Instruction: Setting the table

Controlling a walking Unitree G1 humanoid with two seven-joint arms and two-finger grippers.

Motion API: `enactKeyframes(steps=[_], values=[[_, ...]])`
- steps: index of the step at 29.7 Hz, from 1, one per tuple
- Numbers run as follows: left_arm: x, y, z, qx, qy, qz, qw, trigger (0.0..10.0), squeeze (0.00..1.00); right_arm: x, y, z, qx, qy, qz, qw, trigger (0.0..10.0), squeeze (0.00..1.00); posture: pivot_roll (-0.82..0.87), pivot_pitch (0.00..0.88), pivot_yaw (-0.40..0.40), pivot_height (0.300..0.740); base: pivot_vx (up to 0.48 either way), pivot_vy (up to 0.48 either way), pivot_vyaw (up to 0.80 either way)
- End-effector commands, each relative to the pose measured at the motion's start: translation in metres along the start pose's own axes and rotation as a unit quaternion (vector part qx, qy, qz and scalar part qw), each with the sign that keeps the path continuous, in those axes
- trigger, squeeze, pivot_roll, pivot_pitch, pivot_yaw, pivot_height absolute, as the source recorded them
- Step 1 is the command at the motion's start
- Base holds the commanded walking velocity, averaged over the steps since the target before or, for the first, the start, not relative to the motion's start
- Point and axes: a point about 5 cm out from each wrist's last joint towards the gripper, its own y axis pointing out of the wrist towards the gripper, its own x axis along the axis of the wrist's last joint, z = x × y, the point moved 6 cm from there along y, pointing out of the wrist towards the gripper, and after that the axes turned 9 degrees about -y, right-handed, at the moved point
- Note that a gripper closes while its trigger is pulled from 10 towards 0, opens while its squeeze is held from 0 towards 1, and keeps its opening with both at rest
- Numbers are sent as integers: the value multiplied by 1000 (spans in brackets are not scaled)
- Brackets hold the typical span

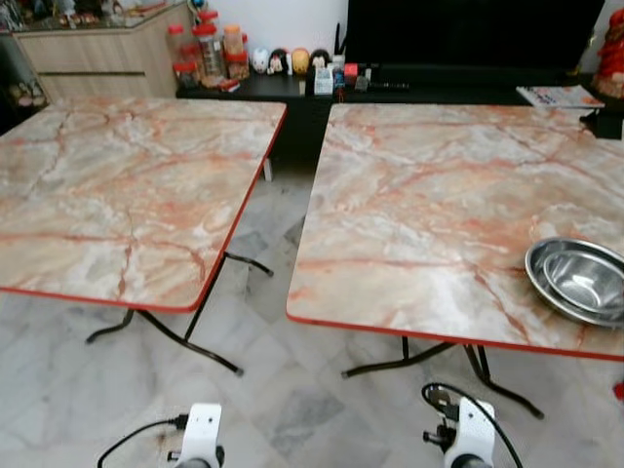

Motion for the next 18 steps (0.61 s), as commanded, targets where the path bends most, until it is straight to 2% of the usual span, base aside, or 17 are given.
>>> enactKeyframes(steps=[1,6,8,11,18], values=[[-2,0,6,8,9,5,1000,10000,0,2,0,2,0,-2,-3,1000,10000,0,-93,0,10,740,0,-281,0],[-2,0,6,8,9,5,1000,10000,0,2,1,2,1,-12,-3,1000,10000,0,-93,0,9,740,0,-323,0],[-2,0,6,8,10,5,1000,10000,0,3,1,2,1,-14,-3,1000,10000,0,-92,0,10,740,0,-334,406],[-2,0,5,8,9,4,1000,10000,0,3,1,2,0,-10,-4,1000,10000,0,-92,0,9,740,0,-334,452],[-1,0,4,7,9,4,1000,10000,0,4,1,-2,-6,5,-5,1000,10000,0,-95,0,10,740,0,-332,0]])
